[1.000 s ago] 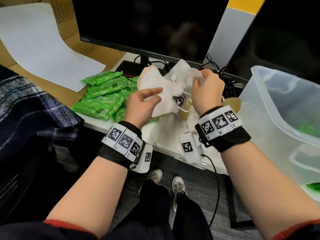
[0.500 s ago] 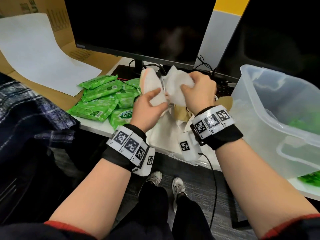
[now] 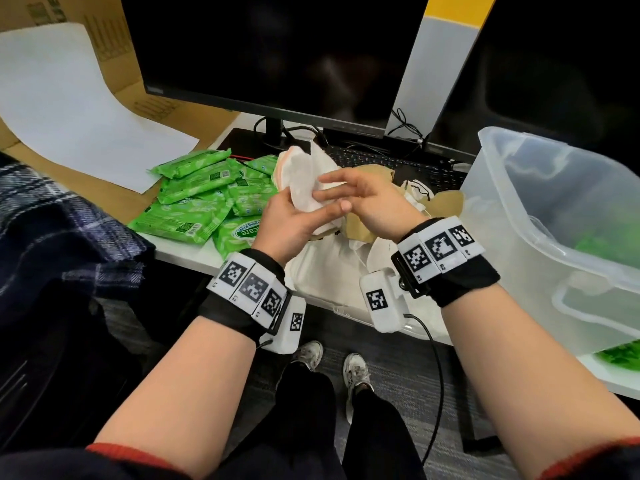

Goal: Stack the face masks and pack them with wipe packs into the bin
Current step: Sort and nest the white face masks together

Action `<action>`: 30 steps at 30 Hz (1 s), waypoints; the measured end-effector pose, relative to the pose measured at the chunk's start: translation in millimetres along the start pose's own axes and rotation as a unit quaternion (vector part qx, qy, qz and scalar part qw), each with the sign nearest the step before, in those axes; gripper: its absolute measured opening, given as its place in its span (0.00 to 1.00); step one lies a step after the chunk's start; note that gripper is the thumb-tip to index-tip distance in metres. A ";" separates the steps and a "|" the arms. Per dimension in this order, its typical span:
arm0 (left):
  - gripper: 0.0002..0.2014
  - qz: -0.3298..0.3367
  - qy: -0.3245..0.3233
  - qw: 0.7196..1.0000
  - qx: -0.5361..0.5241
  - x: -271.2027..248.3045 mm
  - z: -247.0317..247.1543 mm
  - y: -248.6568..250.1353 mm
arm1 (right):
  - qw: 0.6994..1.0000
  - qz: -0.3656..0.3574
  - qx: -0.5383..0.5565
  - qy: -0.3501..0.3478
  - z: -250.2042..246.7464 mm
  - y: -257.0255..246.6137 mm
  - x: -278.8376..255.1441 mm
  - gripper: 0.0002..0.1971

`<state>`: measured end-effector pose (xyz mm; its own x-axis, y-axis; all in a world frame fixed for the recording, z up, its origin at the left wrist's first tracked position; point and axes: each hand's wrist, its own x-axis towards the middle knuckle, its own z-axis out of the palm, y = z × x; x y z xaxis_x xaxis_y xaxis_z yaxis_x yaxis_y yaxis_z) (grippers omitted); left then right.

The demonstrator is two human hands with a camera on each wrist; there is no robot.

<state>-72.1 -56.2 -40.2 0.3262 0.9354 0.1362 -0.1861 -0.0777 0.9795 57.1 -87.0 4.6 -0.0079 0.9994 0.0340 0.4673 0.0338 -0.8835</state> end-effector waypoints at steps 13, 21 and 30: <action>0.02 -0.034 0.014 0.998 0.047 3.5 -17.2 4.0 | 0.971 -0.024 -0.199 0.134 -7.8 6.5 5.5 0.23; 0.15 -0.023 0.104 0.992 0.063 9.6 -26.5 0.8 | 0.965 -0.047 -0.139 0.218 -13.4 8.2 2.3 0.16; 0.13 0.039 0.191 0.980 0.029 13.5 -24.4 5.4 | 0.984 -0.012 -0.062 0.164 -8.8 19.9 4.2 0.16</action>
<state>-91.3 -35.6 -36.7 -0.0603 0.9859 0.1560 -0.1393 -0.1631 0.9767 74.1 -82.2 -8.7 0.2559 0.9410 0.2212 0.5745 0.0360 -0.8177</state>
